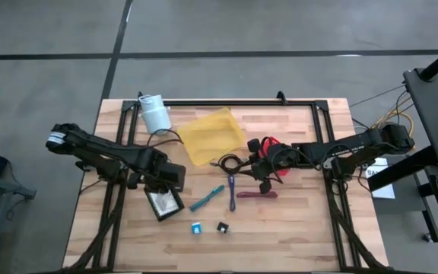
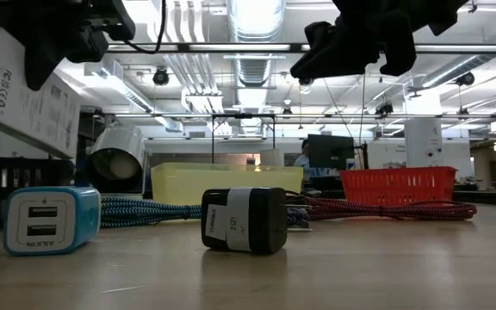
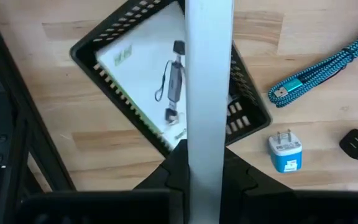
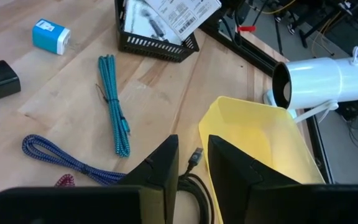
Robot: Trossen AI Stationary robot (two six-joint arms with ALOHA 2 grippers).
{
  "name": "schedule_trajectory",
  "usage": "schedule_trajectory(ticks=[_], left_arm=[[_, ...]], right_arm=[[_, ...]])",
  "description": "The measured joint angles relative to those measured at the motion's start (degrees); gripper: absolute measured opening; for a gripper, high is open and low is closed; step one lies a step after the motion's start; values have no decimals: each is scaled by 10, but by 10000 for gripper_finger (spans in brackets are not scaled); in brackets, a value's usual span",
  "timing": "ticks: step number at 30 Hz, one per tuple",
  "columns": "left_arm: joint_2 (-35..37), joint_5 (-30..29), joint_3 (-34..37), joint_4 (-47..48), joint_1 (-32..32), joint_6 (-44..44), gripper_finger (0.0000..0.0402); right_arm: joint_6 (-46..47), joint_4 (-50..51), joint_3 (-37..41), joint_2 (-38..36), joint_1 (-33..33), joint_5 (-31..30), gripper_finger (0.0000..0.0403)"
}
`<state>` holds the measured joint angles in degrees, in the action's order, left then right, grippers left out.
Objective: Pick and place items into bin
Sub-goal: Put the card reader box into the black bin
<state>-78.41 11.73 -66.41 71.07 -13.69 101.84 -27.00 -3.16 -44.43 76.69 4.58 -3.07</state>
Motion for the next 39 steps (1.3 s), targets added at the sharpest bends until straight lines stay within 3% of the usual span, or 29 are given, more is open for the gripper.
schedule_trajectory(ticks=[9,14,33,36,39], left_arm=[[3,7,-6,5,-4,-4,23],[5,-14,-6,5,-20,-91,23],[-52,17,-33,38,-32,-797,23],[-75,-17,-59,102,-32,-925,23],[-89,-106,-78,162,-34,-1036,23]], right_arm=[[-2,0,4,0,0,0,70],[-10,0,8,0,0,0,68],[-13,-2,8,0,0,0,68],[-14,-8,8,0,0,0,68],[-15,-19,8,0,0,0,68]])
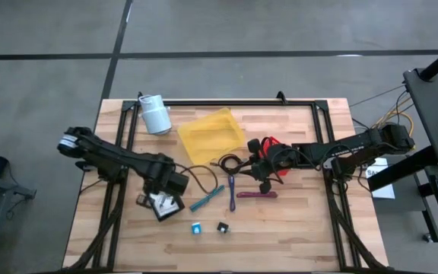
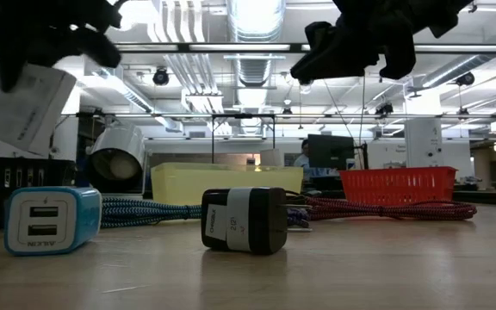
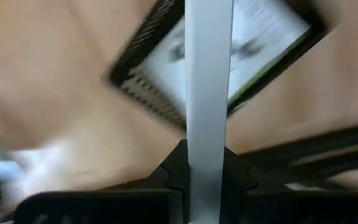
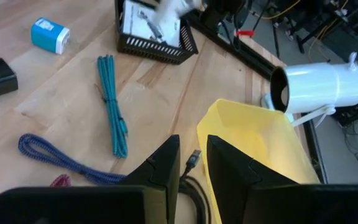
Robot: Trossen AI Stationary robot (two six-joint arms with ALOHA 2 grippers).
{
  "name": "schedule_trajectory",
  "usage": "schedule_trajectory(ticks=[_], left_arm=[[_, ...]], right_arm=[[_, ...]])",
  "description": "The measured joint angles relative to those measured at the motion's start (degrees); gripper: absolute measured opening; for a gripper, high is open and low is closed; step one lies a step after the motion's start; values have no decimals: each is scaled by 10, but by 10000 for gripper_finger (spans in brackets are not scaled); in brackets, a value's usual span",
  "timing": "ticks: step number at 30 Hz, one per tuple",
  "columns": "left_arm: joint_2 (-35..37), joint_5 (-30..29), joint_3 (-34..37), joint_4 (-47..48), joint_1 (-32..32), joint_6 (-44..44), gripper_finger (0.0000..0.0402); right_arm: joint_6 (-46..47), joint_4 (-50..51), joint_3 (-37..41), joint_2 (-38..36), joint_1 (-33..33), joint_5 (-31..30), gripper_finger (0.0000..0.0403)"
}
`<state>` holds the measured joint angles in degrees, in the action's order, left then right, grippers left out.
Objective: Pick and place items into bin
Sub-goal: Put the card reader box into the black bin
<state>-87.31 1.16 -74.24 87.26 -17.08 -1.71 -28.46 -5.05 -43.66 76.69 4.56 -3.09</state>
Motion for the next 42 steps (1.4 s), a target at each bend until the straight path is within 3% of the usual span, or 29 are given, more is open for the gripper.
schedule_trajectory(ticks=[4,7,17,22,37,42], left_arm=[[-9,-115,-13,-4,0,-138,23],[-10,-149,-17,-25,0,-185,23],[17,-145,-12,-71,-33,-260,23],[57,-109,5,-156,-45,-283,23],[165,-114,193,-243,-58,-332,22],[170,-156,231,-268,-58,-353,22]], right_arm=[[1,-15,0,0,0,0,68],[22,-20,0,0,0,0,68],[110,-27,0,0,0,0,68],[137,-29,0,0,0,-1,68],[142,-40,0,0,0,0,68],[150,-44,0,0,0,0,68]])
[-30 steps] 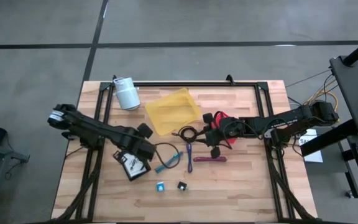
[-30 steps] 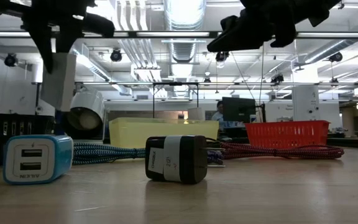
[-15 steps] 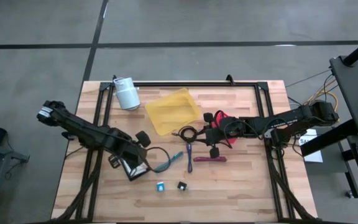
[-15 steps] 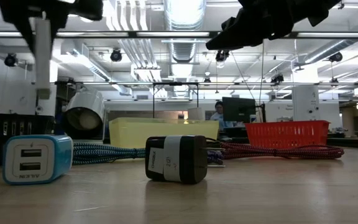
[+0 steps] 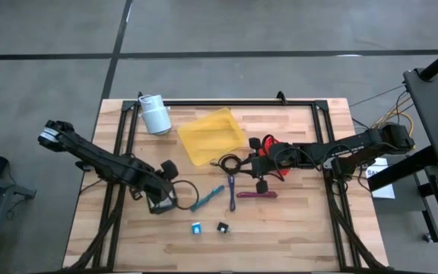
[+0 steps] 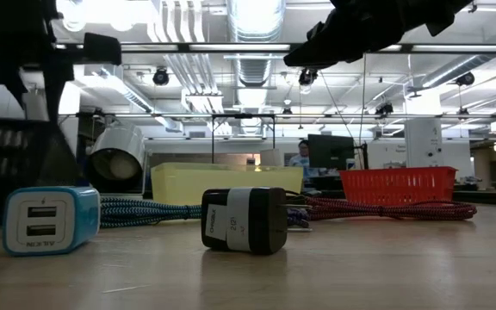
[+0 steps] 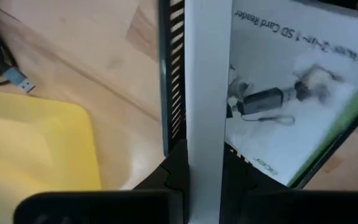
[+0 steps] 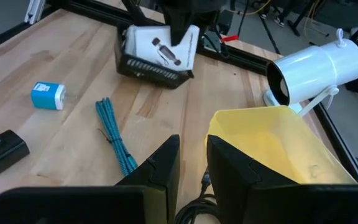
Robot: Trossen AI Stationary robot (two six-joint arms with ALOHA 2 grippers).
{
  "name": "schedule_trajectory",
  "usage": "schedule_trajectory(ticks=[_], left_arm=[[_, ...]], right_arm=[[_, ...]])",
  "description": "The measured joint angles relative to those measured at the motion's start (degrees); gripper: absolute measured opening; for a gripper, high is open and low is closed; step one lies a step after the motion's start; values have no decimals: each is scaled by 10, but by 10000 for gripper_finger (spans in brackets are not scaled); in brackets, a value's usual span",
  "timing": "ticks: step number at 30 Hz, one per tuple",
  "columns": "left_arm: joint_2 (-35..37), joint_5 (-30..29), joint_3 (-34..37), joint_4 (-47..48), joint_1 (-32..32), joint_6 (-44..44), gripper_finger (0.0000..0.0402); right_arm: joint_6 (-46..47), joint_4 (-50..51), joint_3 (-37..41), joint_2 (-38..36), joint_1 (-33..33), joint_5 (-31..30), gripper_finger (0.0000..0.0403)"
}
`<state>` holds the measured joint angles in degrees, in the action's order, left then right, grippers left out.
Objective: Pick and place items into bin
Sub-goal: Put the card reader box into the black bin
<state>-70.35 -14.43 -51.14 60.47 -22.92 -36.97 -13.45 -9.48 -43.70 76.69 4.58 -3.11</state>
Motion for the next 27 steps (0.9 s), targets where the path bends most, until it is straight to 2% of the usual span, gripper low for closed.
schedule_trajectory(ticks=[11,16,19,27], left_arm=[[2,-6,-7,-19,-1,4,36],[3,33,-9,-28,-1,6,22],[3,36,-9,-29,-1,8,23],[3,32,-9,-34,0,96,92]], right_arm=[[0,-1,0,0,0,0,68],[9,-1,0,0,0,0,68],[9,-1,0,0,0,0,68],[14,-1,0,0,0,0,68]])
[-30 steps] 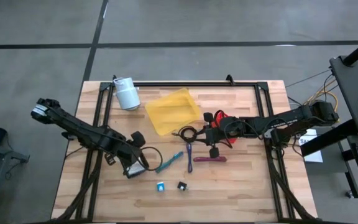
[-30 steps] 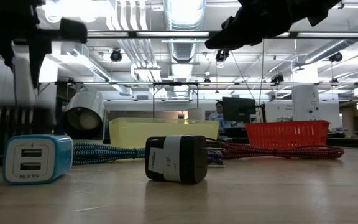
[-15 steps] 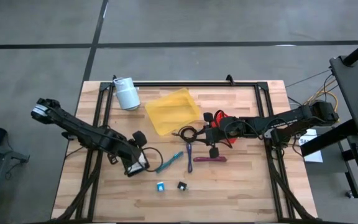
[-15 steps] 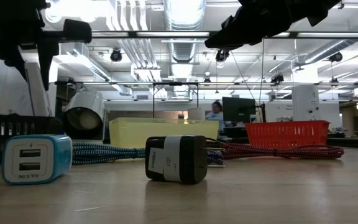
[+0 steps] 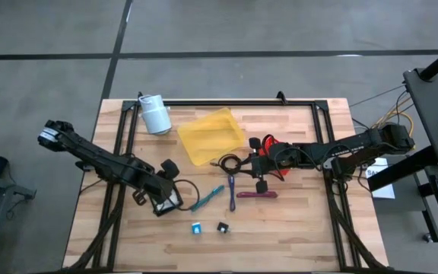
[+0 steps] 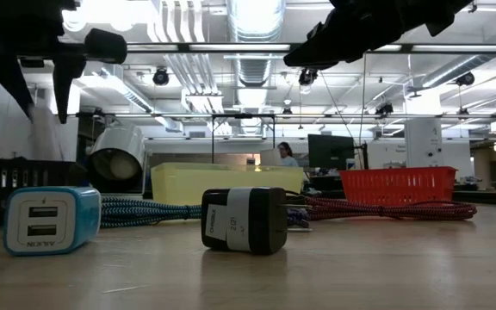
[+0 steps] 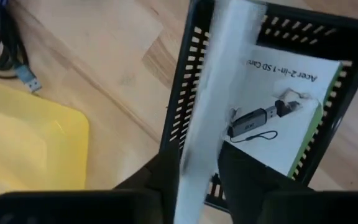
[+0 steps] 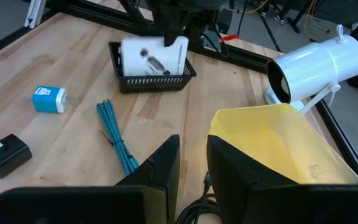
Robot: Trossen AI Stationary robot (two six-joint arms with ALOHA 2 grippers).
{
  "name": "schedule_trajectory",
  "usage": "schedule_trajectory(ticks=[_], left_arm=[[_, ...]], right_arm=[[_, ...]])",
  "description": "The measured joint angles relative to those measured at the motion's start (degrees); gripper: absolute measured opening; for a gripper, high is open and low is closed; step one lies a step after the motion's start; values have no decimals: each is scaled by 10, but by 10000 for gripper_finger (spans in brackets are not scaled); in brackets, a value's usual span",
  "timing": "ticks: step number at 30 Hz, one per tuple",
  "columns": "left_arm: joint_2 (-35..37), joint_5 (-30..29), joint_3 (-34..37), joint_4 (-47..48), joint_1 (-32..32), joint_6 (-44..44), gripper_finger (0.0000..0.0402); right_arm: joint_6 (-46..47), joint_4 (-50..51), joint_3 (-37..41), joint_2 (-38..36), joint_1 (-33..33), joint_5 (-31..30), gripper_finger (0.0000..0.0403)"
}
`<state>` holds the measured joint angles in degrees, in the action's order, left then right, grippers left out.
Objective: Pick and place items into bin
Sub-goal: Put the card reader box into the black bin, then put the pink charger cable into the yellow bin
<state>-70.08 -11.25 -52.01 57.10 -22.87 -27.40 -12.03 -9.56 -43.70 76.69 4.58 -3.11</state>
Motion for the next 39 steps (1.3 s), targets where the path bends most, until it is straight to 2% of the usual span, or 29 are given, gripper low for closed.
schedule_trajectory(ticks=[11,25,30,33,39], left_arm=[[5,1,-2,14,0,44,160],[19,5,-40,129,0,227,169],[14,0,-40,106,0,330,169],[6,-29,-40,66,0,378,169],[-6,-90,-39,-18,0,391,169]], right_arm=[[1,0,0,0,0,0,68],[0,0,0,0,0,0,68],[-14,-1,0,0,0,0,68],[-32,-1,0,0,0,0,68],[-80,-2,0,0,0,0,68]])
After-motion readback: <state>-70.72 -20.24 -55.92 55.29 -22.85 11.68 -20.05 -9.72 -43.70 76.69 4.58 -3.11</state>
